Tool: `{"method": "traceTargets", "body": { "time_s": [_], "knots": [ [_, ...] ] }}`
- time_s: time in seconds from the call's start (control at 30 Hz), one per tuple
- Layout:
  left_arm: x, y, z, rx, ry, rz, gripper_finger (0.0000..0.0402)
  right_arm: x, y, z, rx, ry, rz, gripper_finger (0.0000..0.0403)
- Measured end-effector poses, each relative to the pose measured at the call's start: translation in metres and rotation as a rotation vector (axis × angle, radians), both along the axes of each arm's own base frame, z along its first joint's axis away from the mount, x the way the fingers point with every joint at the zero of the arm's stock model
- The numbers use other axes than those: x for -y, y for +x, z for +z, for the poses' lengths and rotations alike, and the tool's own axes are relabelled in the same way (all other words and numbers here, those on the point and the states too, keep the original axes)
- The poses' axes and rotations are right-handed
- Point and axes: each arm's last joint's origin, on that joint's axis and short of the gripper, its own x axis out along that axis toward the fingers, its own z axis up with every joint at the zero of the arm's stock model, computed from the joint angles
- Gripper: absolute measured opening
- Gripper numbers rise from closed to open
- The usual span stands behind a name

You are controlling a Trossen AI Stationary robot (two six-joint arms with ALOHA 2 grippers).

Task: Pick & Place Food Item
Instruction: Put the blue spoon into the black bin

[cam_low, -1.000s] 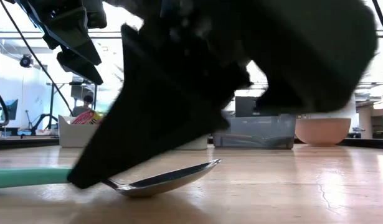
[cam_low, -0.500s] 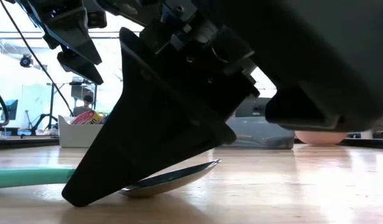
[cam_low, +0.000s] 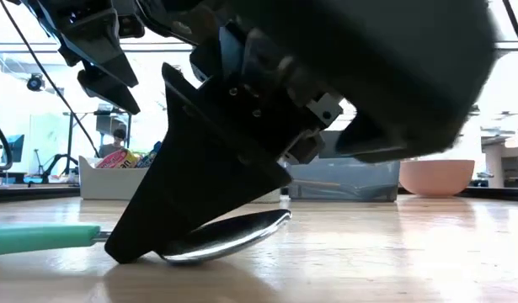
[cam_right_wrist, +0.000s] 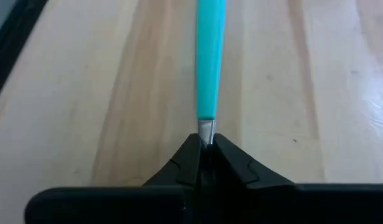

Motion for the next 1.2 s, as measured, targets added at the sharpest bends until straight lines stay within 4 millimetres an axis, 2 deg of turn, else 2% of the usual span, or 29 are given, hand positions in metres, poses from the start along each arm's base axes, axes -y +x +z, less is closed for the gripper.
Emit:
{"method": "traceTargets", "body": {
  "time_s": [0.17, 0.33, 0.53, 0.77, 0.93, 1.03, 1.2],
  "knots": [
    [0.0, 0.0, 0.0, 0.0, 0.0, 0.0, 0.037, 0.001, 0.0, 0.001, 0.006, -0.003, -0.019, 0.002],
    [0.0, 0.0, 0.0, 0.0, 0.0, 0.0, 0.037, 0.004, -0.005, 0.013, -0.018, -0.022, -0.022, 0.0019],
    [0.0, 0.0, 0.0, 0.0, 0.002, -0.002, 0.037, 0.015, -0.018, 0.057, -0.02, -0.119, -0.088, 0.0018],
    [0.0, 0.0, 0.0, 0.001, 0.001, -0.002, 0.037, 0.034, -0.044, 0.11, -0.035, -0.227, -0.172, 0.0017],
    [0.0, 0.0, 0.0, 0.0, 0.001, -0.002, 0.0369, 0.055, -0.071, 0.15, -0.006, -0.302, -0.299, 0.0017],
    [0.0, 0.0, 0.0, 0.0, 0.001, -0.002, 0.0369, 0.074, -0.089, 0.171, 0.015, -0.314, -0.379, 0.0017],
    [0.0, 0.0, 0.0, 0.001, 0.001, -0.002, 0.0369, 0.12, -0.117, 0.184, 0.02, -0.262, -0.526, 0.0017]
  ]
}}
